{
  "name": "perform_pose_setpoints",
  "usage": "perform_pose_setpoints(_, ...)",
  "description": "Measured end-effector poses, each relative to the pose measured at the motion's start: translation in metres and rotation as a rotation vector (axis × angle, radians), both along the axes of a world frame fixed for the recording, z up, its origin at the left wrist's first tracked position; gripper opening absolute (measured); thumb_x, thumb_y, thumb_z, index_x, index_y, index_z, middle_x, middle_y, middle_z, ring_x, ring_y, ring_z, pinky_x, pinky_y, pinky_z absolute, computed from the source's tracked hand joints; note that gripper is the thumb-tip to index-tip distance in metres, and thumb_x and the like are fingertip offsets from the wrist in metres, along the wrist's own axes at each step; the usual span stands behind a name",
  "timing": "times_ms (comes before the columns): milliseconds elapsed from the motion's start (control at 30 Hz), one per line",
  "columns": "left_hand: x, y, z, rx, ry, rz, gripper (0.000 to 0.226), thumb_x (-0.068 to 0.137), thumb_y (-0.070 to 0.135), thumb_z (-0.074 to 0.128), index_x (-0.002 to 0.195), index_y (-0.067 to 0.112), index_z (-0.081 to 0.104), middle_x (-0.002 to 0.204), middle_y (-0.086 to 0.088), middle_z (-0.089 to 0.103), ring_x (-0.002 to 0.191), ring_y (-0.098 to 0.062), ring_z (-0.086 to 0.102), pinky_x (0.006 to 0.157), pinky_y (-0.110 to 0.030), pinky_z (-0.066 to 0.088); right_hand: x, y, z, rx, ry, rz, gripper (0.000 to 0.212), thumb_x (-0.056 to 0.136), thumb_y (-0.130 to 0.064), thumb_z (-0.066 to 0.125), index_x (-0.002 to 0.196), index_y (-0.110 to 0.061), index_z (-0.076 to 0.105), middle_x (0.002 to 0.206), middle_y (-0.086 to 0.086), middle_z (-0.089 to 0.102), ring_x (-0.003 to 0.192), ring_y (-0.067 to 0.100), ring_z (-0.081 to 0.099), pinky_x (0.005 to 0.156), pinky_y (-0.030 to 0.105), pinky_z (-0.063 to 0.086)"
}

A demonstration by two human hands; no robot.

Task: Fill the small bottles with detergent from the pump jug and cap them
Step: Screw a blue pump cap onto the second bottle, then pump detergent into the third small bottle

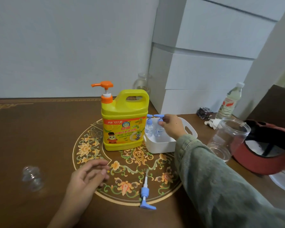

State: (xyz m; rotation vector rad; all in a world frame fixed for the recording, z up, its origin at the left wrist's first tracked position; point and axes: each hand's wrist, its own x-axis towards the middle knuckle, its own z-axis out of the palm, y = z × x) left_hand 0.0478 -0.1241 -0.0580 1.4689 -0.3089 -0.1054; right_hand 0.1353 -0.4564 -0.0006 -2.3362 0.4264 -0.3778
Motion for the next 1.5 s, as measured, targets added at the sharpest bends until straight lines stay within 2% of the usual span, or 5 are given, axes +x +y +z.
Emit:
perform_pose_setpoints(500, -0.031, 0.135, 0.05, 0.12, -0.224, 0.865, 0.036, 0.084, -0.004, 0.059, 0.115, 0.012, 0.053, 0.107, -0.014, 0.06, 0.095, -0.015, 0.06, 0.08, -0.019, 0.049, -0.064, 0.083, 0.055, -0.11, -0.48, -0.009, 0.026, 0.096, -0.013, 0.048, 0.116, -0.008, 0.064, 0.115, 0.015, 0.064, 0.104, 0.029, 0.06, 0.09, 0.036, 0.043)
perform_pose_setpoints(700, -0.022, 0.151, 0.009, 0.632, 0.042, 0.495, 0.103, 0.06, 0.062, 0.076, 0.143, 0.033, 0.023, 0.134, 0.009, 0.049, 0.128, -0.014, 0.044, 0.111, -0.047, 0.031, -0.068, 0.145, 0.077, -0.185, -0.65, 0.089, 0.032, 0.084, 0.002, 0.048, 0.107, -0.01, 0.067, 0.107, 0.012, 0.064, 0.1, 0.024, 0.058, 0.084, 0.017, 0.033)
perform_pose_setpoints(967, 0.01, 0.125, 0.026, 0.763, -0.046, 0.495, 0.039, 0.069, 0.04, 0.08, 0.1, 0.028, 0.06, 0.097, 0.006, 0.069, 0.099, -0.022, 0.065, 0.087, -0.036, 0.05, -0.066, 0.157, 0.092, -0.205, -0.592, 0.176, 0.044, 0.076, 0.005, 0.047, 0.113, -0.012, 0.064, 0.115, 0.007, 0.062, 0.103, 0.014, 0.056, 0.096, 0.024, 0.039)
perform_pose_setpoints(1100, 0.036, 0.09, 0.093, 0.622, -0.219, 0.485, 0.048, 0.068, 0.035, 0.084, 0.103, 0.02, 0.056, 0.094, 0.011, 0.064, 0.085, -0.011, 0.063, 0.079, -0.025, 0.045, -0.049, 0.156, 0.103, -0.36, -0.515, 0.265, 0.056, 0.073, -0.007, 0.04, 0.125, -0.018, 0.059, 0.13, 0.004, 0.056, 0.124, 0.025, 0.047, 0.099, 0.051, 0.04)
perform_pose_setpoints(1500, 0.095, 0.017, 0.161, 0.779, -0.505, 0.332, 0.046, 0.083, 0.034, 0.07, 0.124, 0.017, 0.057, 0.115, -0.008, 0.067, 0.107, -0.023, 0.061, 0.085, -0.026, 0.041, -0.016, 0.176, 0.105, -0.61, -0.49, 0.369, 0.054, 0.084, -0.007, 0.048, 0.137, -0.019, 0.048, 0.145, -0.004, 0.047, 0.131, 0.018, 0.043, 0.081, 0.032, 0.019)
